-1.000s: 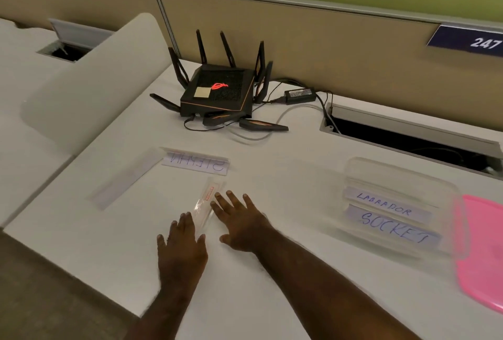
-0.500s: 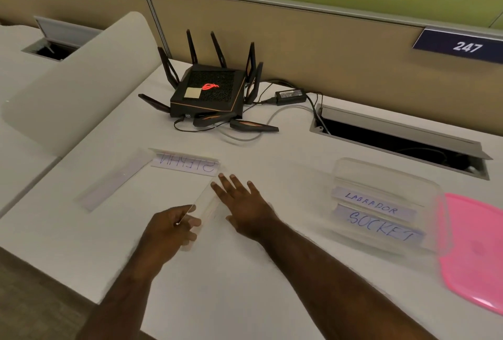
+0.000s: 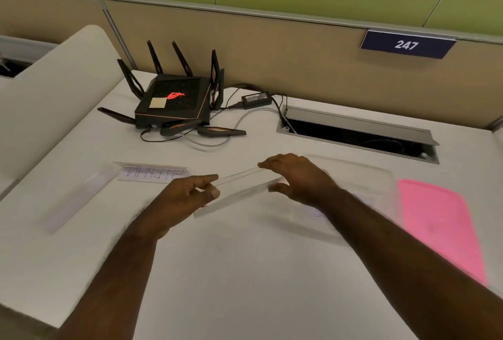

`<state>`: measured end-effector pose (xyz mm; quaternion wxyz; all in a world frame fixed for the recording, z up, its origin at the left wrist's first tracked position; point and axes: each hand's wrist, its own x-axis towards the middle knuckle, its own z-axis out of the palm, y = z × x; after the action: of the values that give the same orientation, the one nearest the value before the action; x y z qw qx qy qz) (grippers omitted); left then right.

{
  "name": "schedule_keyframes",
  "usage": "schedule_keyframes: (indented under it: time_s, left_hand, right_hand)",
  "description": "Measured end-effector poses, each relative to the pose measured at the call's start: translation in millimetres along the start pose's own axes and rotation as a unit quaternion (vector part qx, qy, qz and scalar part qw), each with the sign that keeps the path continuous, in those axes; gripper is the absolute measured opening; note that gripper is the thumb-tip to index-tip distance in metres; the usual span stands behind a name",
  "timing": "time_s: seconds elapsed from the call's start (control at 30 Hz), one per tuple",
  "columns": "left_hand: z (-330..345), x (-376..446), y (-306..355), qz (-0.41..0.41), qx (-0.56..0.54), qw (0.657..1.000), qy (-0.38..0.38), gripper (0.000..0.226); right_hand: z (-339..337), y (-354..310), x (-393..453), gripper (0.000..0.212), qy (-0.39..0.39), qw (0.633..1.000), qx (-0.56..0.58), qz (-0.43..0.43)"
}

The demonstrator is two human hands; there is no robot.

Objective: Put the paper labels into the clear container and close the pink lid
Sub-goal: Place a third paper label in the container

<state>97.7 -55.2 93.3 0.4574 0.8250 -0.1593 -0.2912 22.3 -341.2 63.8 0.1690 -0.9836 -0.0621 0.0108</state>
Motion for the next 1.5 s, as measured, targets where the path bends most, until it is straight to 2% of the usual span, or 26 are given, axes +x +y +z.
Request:
schedule_keyframes:
  time_s: [0.13, 0.3, 0.53, 0.63, 0.9, 1.27, 1.4, 1.5]
  left_hand:
    - [24, 23, 28, 0.082, 0.181, 0.98, 0.001, 0.067]
    - [65, 53, 61, 0.18, 0.239, 0.954, 0.011, 0.057]
    - [126, 94, 89, 0.211, 0.271, 0.938, -0.036, 0.047]
    - [147, 108, 93, 0.232, 0.324, 0.917, -0.017, 0.045]
    - [189, 131, 92, 0.266, 0.509, 0.818, 0.023, 0.047]
    - [226, 140, 80, 0.256, 0.634, 0.73, 0.003, 0.036]
    - [229, 135, 78, 0.248, 0.659, 0.71, -0.008, 0.02]
    - [229, 138, 72, 0.276, 0.639, 0.718, 0.004, 0.029]
  right_hand:
    - [-28, 34, -30, 0.055, 0.012, 0.998, 0.026, 0.06]
    - [-52, 75, -69, 0.052, 0.026, 0.988, 0.056, 0.142]
    - [-69, 124, -122, 0.046, 0.034, 0.968, 0.069, 0.238]
    - [-67, 138, -138, 0.045, 0.046, 0.961, 0.069, 0.264]
    - [-42, 146, -145, 0.048, 0.029, 0.951, -0.123, 0.283]
    - [-13, 139, -123, 0.035, -0.062, 0.92, -0.271, 0.275]
    - [-5, 133, -120, 0.024, -0.084, 0.912, -0.291, 0.277]
    - [-5, 134, -119, 0.034, -0.066, 0.916, -0.283, 0.276]
